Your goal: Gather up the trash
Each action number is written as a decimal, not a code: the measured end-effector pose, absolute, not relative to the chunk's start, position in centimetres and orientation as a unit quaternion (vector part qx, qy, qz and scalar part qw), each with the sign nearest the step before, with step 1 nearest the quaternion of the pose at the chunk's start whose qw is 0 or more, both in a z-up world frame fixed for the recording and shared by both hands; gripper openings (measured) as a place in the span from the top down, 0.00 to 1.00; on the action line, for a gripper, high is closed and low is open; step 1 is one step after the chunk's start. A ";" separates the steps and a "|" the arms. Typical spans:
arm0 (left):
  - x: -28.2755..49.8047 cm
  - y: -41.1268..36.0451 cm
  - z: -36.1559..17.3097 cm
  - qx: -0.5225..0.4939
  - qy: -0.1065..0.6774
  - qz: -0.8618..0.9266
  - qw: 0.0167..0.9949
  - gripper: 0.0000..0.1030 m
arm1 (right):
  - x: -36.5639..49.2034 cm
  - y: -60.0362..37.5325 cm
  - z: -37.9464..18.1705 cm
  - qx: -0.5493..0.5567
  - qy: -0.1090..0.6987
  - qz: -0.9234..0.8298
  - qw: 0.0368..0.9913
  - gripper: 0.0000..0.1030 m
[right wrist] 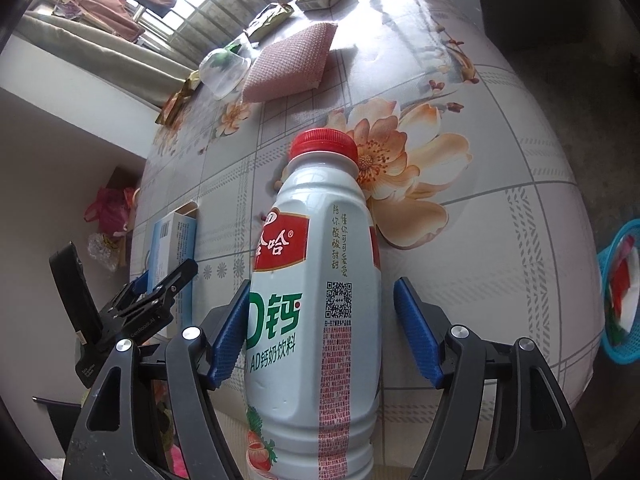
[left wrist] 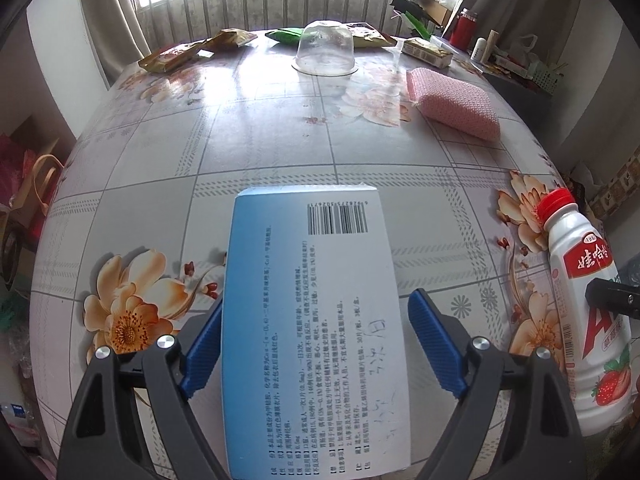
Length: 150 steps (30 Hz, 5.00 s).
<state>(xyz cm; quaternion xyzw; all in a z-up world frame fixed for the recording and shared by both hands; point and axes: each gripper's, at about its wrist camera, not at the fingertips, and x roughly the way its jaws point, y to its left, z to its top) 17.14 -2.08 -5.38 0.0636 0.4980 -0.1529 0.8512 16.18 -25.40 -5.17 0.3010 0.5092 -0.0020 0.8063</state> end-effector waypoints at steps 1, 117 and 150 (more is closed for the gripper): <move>17.1 -2.2 -5.4 0.067 0.497 -0.151 0.852 0.19 | 16.3 -25.4 -5.2 0.299 0.510 -0.003 0.807 0.35; 2.0 -31.4 2.7 0.124 0.444 -0.487 0.742 0.13 | -17.4 -45.6 -12.3 0.537 0.261 -0.275 0.754 0.21; 10.5 -11.6 6.3 -0.001 0.415 -0.346 0.842 0.13 | -8.5 -40.0 -4.4 0.436 0.293 -0.156 0.836 0.21</move>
